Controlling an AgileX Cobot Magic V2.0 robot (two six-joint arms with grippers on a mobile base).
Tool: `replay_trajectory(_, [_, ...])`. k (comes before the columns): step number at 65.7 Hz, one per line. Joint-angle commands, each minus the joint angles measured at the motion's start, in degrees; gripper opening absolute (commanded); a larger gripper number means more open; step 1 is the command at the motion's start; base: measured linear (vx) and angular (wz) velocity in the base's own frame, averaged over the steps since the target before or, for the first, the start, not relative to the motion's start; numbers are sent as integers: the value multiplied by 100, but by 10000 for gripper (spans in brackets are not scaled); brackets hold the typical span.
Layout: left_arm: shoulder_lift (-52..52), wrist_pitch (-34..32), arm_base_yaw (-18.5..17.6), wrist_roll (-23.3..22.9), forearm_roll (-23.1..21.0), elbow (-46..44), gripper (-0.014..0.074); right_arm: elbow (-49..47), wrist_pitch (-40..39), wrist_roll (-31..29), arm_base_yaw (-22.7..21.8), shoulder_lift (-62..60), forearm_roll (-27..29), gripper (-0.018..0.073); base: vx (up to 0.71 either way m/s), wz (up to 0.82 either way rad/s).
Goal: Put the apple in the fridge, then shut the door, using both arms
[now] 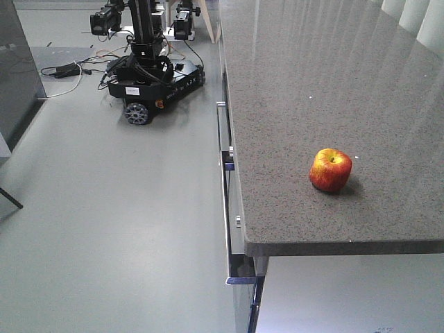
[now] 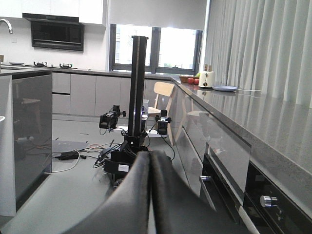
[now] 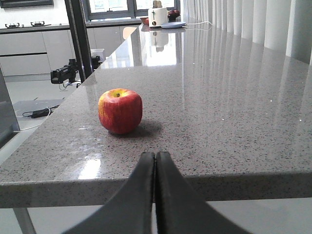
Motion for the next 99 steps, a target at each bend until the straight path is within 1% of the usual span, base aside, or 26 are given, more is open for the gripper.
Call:
replay_trajectory(1, [-89,-412,-9,-49,-2,164,-6,2,-448,-75,-35,-64,-66,-2,0,0])
replay_trajectory(18, [-89,-412,-9,-49,-2,164,-6,2,-448,-75,-35,-64,-66,-2,0,0])
replay_trajectory(32, [-89,-412,-9,-49,-2,164,-6,-37,-941,-71,-35,-60,-66,-2,0,0])
replay_trajectory(37, [-89,-412,-9,-49,-2,164,-6,-247,-857,-83,-35,-21,-66,-2,0,0])
replay_trajectory(44, [-89,-412,-9,-49,-2,164,-6,-803,-460,-94,-35,227,-66,-2,0,0])
replay_trajectory(48, [-89,-412,-9,-49,-2,164,-6,-1161,-48,-161,-35,455,-66,-2,0,0])
replay_trajectory(59, [-89,-412,-9,-49,-2,164,-6,-2242,1141,-895,-35,1373,-66,-2,0,0])
replay_trajectory(66, [-89,-412,-9,-49,-2,164,-6,-2890,1705,-989,-35,1992,25,-2,0,0])
replay_trajectory(80, [-89,-412,-9,-49,-2,164,-6,-3676,1927,-1001,-35,3031,455,-2,0,0])
replay_trajectory(83, [-89,-412,-9,-49,-2,164,-6,-3783,1977,-1016,-35,3200,481,-2,0,0])
replay_trajectory(93, [-89,-412,-9,-49,-2,164,-6,-4111,2278,-1362,-35,3762,476,4,0,0])
replay_trajectory(99, [-89,-412,-9,-49,-2,164,-6,-4344,2587,-1398,-35,4150,476,38,0,0])
